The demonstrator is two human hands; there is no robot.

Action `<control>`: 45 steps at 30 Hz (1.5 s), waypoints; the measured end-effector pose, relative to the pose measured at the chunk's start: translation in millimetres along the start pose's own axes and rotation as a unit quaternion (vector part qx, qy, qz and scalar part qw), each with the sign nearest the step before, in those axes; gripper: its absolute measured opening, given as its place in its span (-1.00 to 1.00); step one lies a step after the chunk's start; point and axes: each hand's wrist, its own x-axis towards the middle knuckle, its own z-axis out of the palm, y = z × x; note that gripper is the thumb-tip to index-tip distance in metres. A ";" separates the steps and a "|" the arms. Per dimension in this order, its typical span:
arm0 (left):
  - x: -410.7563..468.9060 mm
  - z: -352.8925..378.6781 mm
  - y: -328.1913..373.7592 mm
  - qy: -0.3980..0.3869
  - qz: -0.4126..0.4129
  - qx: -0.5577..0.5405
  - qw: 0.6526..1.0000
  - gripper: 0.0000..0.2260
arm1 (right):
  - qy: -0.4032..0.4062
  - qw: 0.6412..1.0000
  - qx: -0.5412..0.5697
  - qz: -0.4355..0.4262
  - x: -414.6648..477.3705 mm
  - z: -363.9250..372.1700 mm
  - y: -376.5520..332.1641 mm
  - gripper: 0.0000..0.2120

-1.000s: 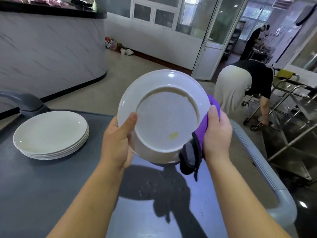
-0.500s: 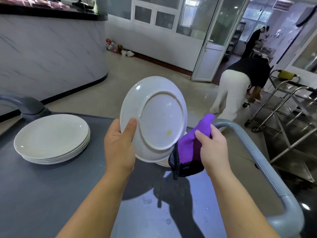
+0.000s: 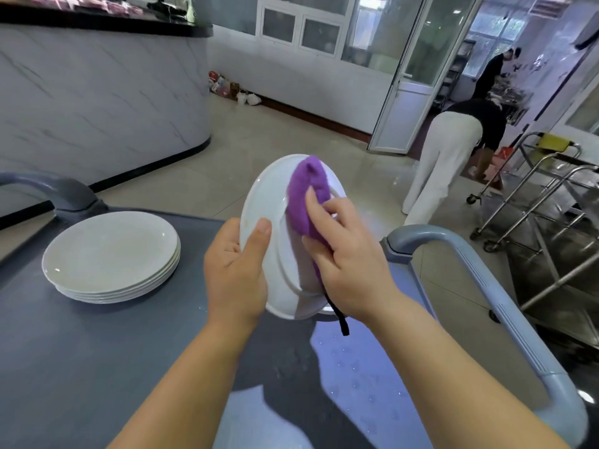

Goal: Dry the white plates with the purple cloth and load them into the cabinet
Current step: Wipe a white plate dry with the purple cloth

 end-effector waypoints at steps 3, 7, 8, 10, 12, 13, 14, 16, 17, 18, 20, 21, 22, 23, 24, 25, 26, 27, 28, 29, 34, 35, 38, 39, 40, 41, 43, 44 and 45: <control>4.7 -8.8 0.5 0.023 -0.027 -0.023 0.999 -0.81 | -0.056 0.992 -0.022 -0.109 -16.8 2.0 5.8 -0.52; 5.2 -14.9 0.8 0.040 -0.046 -0.021 0.998 -0.76 | -0.074 0.980 -0.078 -0.165 -43.2 6.0 22.8 -0.56; 5.5 -15.8 1.1 0.041 -0.048 -0.022 0.998 -0.76 | -0.074 0.980 -0.091 -0.161 -49.0 5.6 29.1 -0.55; 5.9 -17.3 1.6 0.043 -0.050 -0.024 0.998 -0.76 | -0.067 0.982 -0.111 -0.137 -57.3 3.2 41.5 -0.50; 6.9 -16.5 2.3 0.043 -0.053 -0.023 0.997 -0.79 | -0.050 0.988 -0.109 -0.098 -59.1 -0.4 49.8 -0.54; 6.7 -15.1 2.7 0.042 -0.056 -0.028 0.997 -0.81 | -0.036 0.990 -0.106 -0.080 -57.2 -1.8 51.5 -0.56; 5.6 -13.0 2.9 0.038 -0.061 -0.036 0.997 -0.82 | -0.019 0.993 -0.103 -0.059 -53.8 -2.8 52.0 -0.56; 1.3 -7.1 2.1 0.025 -0.062 -0.033 0.997 -0.82 | 0.036 0.995 -0.089 0.018 -41.5 -6.2 49.7 -0.58; -2.5 -3.8 1.6 0.017 -0.060 -0.022 0.998 -0.81 | 0.064 0.993 -0.078 0.066 -32.5 -8.7 48.8 -0.57; -6.1 -0.3 0.5 0.010 -0.060 -0.017 0.998 -0.82 | 0.080 0.989 -0.076 0.103 -23.6 -10.7 47.9 -0.56; -10.2 4.8 -0.3 0.003 -0.065 -0.020 0.998 -0.83 | 0.076 0.986 -0.095 0.114 -11.3 -12.5 43.1 -0.54; -9.5 6.3 -0.7 0.000 -0.067 -0.021 0.998 -0.84 | 0.064 0.989 -0.098 0.089 -8.4 -11.9 39.3 -0.53; -8.0 6.8 -1.2 -0.001 -0.068 -0.024 0.997 -0.85 | 0.050 0.993 -0.091 0.056 -7.7 -10.9 34.9 -0.53; -6.7 6.5 -1.9 0.000 -0.069 -0.025 0.997 -0.85 | 0.029 0.996 -0.078 0.022 -9.4 -9.7 31.7 -0.53; -6.2 6.0 -2.0 0.003 -0.072 -0.028 0.997 -0.85 | 0.004 0.998 -0.061 -0.009 -13.0 -9.1 29.6 -0.53; -5.7 4.7 -2.8 0.011 -0.076 -0.036 0.996 -0.85 | -0.022 0.998 -0.042 -0.038 -17.9 -8.7 28.9 -0.54; -4.9 3.9 -3.4 0.019 -0.081 -0.048 0.995 -0.84 | -0.045 0.996 -0.029 -0.068 -23.2 -8.5 29.8 -0.54; -4.8 2.7 -4.2 0.028 -0.085 -0.057 0.994 -0.82 | -0.064 0.993 -0.026 -0.097 -28.8 -8.3 31.7 -0.53; -5.0 1.3 -5.1 0.035 -0.088 -0.057 0.994 -0.79 | -0.079 0.989 -0.029 -0.119 -34.6 -8.3 34.3 -0.53; -5.2 0.1 -5.7 0.037 -0.088 -0.052 0.994 -0.78 | -0.091 0.987 -0.031 -0.130 -40.3 -8.4 38.4 -0.54; -3.8 0.0 -4.7 0.043 -0.070 -0.025 0.996 -0.86 | -0.134 0.990 0.004 -0.041 -63.8 -16.4 62.2 -0.58; -4.3 1.3 -3.8 0.037 -0.066 -0.021 0.997 -0.86 | -0.135 0.991 0.007 -0.006 -66.7 -19.8 65.6 -0.58; -9.0 8.2 -0.4 0.000 -0.032 0.039 0.999 -0.87 | -0.134 0.986 0.006 0.095 -67.8 -27.8 70.7 -0.61; -11.5 11.0 0.7 -0.013 -0.013 0.069 0.997 -0.87 | -0.134 0.982 0.012 0.136 -66.5 -30.0 72.2 -0.60; -14.5 13.5 1.8 -0.026 0.007 0.092 0.995 -0.85 | -0.131 0.975 0.022 0.179 -64.8 -32.3 74.9 -0.58; -18.0 16.3 3.1 -0.039 0.024 0.111 0.993 -0.83 | -0.126 0.966 0.037 0.222 -63.7 -34.6 78.1 -0.57; -24.4 19.1 1.8 -0.063 0.060 0.159 0.983 -0.79 | -0.102 0.948 0.080 0.291 -61.1 -41.1 83.2 -0.58; -27.4 20.1 0.8 -0.076 0.079 0.189 0.976 -0.78 | -0.084 0.937 0.115 0.318 -59.8 -45.0 85.1 -0.62; -29.9 20.3 -0.3 -0.088 0.095 0.216 0.968 -0.77 | -0.065 0.924 0.157 0.342 -58.6 -49.3 86.6 -0.68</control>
